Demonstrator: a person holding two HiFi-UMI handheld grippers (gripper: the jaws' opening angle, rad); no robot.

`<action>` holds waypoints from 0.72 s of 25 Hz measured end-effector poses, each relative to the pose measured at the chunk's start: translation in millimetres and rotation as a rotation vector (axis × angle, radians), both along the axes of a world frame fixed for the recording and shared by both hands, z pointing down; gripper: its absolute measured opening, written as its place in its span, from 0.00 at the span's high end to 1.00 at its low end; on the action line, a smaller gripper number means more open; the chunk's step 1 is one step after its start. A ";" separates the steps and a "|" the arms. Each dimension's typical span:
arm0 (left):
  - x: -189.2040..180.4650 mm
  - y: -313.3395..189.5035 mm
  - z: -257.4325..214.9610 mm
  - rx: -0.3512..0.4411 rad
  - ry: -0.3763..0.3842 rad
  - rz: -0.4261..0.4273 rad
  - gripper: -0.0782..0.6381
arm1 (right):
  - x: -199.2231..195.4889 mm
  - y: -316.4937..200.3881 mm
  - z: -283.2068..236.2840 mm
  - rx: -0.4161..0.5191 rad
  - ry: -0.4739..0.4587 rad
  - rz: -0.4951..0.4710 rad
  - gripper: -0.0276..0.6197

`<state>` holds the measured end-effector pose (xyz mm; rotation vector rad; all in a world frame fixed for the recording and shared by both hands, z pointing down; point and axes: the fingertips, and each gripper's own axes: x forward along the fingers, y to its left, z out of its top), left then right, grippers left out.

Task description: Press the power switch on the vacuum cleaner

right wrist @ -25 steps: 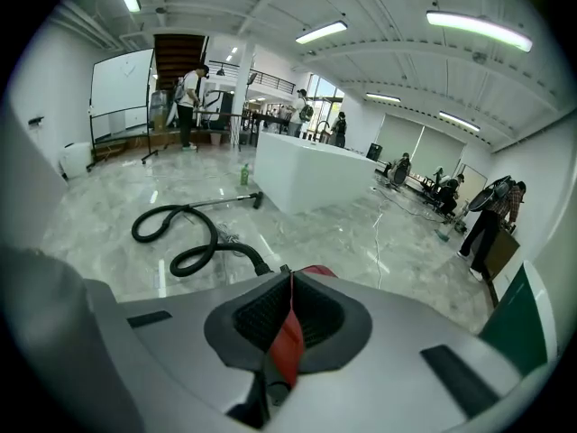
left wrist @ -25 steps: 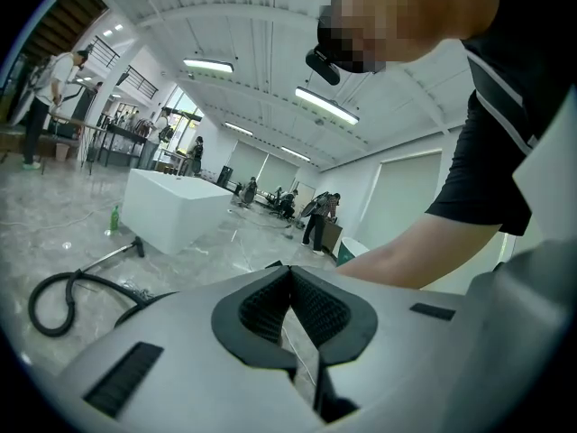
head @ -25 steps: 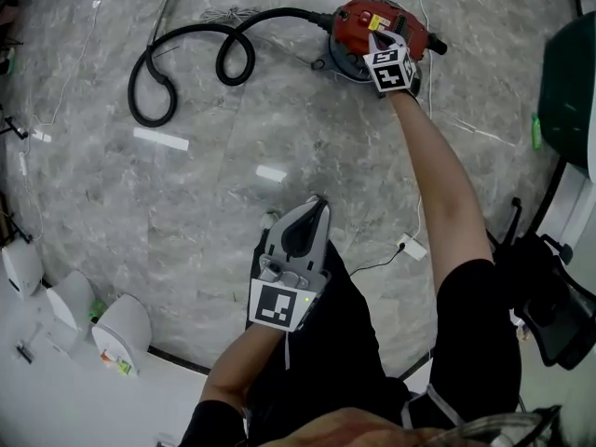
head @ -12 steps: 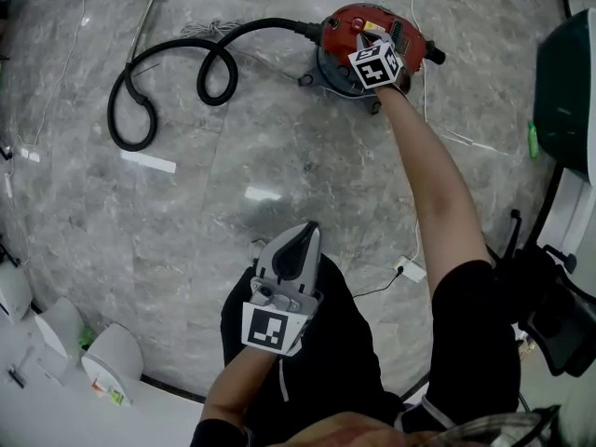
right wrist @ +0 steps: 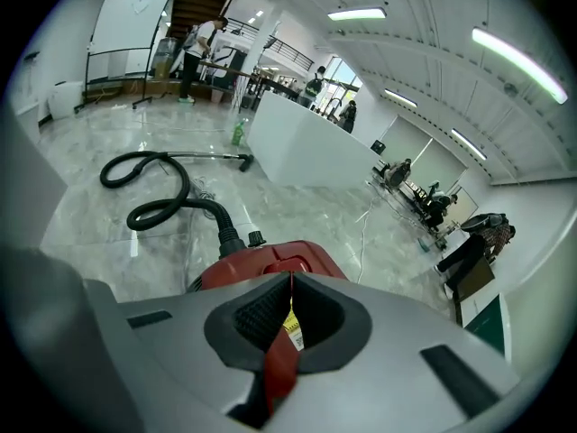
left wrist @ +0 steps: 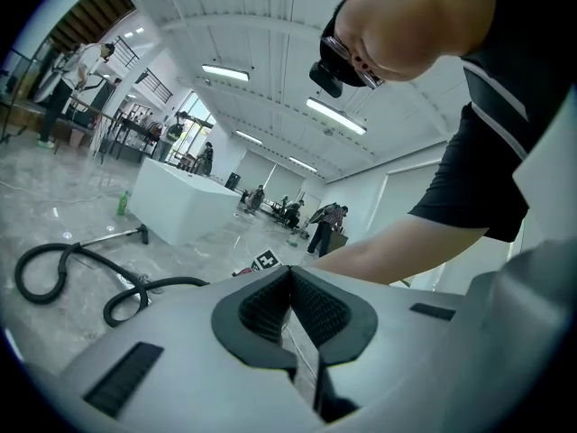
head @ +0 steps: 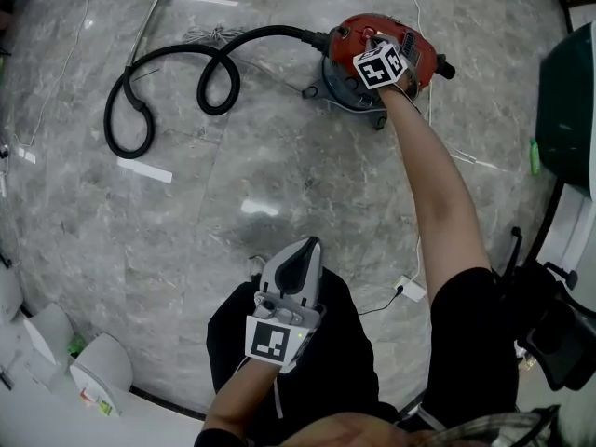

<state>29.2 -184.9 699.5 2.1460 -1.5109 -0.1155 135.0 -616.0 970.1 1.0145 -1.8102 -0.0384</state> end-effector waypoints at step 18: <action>-28.1 -3.6 2.5 0.030 0.006 -0.081 0.87 | -4.1 -7.0 9.0 0.059 0.236 -0.062 0.93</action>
